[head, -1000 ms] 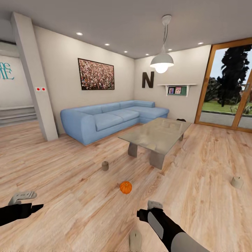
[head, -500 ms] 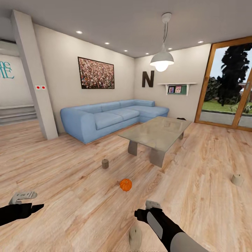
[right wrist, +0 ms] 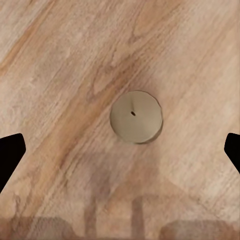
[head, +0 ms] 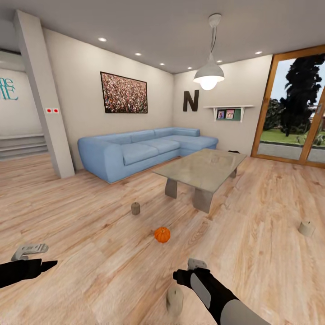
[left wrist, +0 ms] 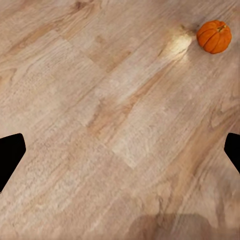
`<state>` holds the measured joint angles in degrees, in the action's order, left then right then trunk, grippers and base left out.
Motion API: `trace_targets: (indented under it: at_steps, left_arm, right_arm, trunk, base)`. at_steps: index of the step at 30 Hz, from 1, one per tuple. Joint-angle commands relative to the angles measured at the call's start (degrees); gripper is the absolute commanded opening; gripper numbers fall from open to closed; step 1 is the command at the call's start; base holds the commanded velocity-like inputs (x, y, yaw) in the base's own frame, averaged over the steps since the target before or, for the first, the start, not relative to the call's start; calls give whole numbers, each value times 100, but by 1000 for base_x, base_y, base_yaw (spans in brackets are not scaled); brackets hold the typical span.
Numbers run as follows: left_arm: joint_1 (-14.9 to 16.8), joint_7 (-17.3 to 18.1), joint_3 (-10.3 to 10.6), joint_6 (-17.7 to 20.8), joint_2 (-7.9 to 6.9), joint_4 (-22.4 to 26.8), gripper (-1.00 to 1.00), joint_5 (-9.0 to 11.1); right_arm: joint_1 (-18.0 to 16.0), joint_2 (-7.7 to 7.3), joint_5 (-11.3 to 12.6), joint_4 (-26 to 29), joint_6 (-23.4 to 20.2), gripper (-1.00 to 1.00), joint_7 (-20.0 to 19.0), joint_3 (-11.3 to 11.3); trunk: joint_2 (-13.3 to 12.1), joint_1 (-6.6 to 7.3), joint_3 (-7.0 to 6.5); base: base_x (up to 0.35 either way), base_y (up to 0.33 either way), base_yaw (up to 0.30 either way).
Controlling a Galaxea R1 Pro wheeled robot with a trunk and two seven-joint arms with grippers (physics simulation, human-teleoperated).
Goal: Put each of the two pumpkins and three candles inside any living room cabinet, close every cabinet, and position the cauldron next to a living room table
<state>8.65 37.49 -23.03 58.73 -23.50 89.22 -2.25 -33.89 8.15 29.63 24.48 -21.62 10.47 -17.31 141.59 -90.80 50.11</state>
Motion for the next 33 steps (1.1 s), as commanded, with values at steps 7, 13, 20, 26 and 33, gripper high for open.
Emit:
trace_targets:
  at_steps: [7, 13, 20, 26, 33]
  left_arm:
    - [5, 39, -6, 67, -11, 33, 100, -27]
    - [5, 38, -8, 91, 18, 31, 100, -4]
    - [5, 11, -1, 26, 42, -20, 100, -27]
    - [5, 25, -1, 17, 40, -18, 100, -16]
    - [-72, 16, 8, -116, 226, -194, 100, -41]
  right_arm:
    - [-1, -18, 55, 11, -13, 100, 52, -45]
    - [-3, -18, 52, 13, -16, 100, 52, -52]
    - [-3, -19, 43, 15, -25, 100, 59, -53]
    - [-3, -20, 37, 53, -26, 100, 77, -34]
    - [-3, -23, 34, 87, -20, 100, 97, -55]
  trunk:
    - [169, -95, 145]
    - [177, -110, 278]
    - [186, -128, 433]
    - [190, -136, 500]
    - [190, -136, 500]
  base:
    - [0, 0, 0]
    - [0, 0, 0]
    - [0, 0, 0]
    - [0, 0, 0]
    - [0, 0, 0]
